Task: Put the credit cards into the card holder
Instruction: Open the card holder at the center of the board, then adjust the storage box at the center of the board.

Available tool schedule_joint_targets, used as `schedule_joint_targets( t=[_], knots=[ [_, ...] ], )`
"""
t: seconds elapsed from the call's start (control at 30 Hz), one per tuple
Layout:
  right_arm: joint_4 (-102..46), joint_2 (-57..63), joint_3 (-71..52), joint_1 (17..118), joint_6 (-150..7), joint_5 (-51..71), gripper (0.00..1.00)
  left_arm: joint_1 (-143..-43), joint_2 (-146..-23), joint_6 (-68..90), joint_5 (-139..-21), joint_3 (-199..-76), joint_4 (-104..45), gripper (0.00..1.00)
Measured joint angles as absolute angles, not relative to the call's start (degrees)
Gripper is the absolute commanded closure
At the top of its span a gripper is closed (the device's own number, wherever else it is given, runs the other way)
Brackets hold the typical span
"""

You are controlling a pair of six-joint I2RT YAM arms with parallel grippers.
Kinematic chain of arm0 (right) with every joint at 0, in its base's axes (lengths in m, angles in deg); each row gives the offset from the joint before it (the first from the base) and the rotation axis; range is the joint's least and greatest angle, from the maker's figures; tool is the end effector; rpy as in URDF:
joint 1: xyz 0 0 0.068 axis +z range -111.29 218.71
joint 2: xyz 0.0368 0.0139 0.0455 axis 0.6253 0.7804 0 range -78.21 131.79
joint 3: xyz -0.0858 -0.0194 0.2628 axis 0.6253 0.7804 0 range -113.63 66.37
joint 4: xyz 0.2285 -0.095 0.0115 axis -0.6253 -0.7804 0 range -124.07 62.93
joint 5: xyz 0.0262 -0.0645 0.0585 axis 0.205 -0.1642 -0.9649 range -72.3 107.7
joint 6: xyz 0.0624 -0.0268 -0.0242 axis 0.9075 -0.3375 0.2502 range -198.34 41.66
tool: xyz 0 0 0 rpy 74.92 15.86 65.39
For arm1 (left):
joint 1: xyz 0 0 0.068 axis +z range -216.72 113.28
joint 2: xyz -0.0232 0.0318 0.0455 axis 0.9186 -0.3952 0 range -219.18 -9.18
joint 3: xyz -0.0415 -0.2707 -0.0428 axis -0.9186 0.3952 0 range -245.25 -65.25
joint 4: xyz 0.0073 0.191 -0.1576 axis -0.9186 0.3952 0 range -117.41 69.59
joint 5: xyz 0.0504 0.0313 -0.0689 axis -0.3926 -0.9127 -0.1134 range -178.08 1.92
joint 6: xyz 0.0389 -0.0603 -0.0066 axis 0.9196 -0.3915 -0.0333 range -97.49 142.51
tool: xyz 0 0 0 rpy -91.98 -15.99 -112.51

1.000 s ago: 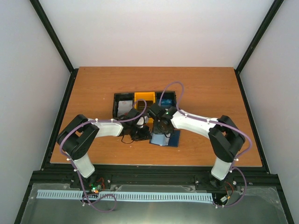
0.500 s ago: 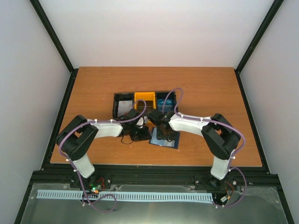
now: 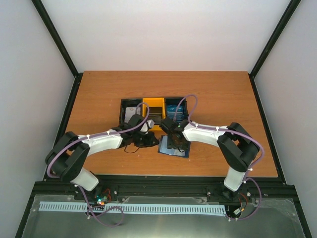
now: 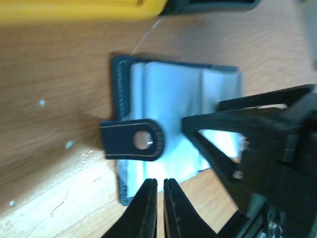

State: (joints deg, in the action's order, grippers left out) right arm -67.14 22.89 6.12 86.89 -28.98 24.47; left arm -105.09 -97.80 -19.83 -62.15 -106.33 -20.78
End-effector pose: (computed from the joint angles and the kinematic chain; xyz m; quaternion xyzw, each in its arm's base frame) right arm 0.2095 0.2234 0.1402 0.0148 0.9950 0.0207 0.0963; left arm 0.2096 -0.1993 0.1491 0.0368 0.9291 -0.3568 0.0901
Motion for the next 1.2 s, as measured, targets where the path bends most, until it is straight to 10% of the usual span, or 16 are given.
schedule_joint_targets(
  t=[0.3, 0.73, 1.2],
  knots=[
    [-67.07, 21.27, 6.47, 86.01, -34.81, 22.41, 0.44, -102.62, -88.48, -18.52, -66.48, -107.51, -19.69, 0.87],
    [-67.23, 14.82, 4.68, 82.19, -45.2, 15.7, 0.44, -92.26, -94.89, -7.44, -73.56, -124.13, -8.93, 0.5],
    [-67.67, 17.84, 3.41, 76.14, -53.39, 9.45, 0.45, -83.98, -106.34, 7.31, -74.17, -135.58, -1.72, 0.48]
  ],
)
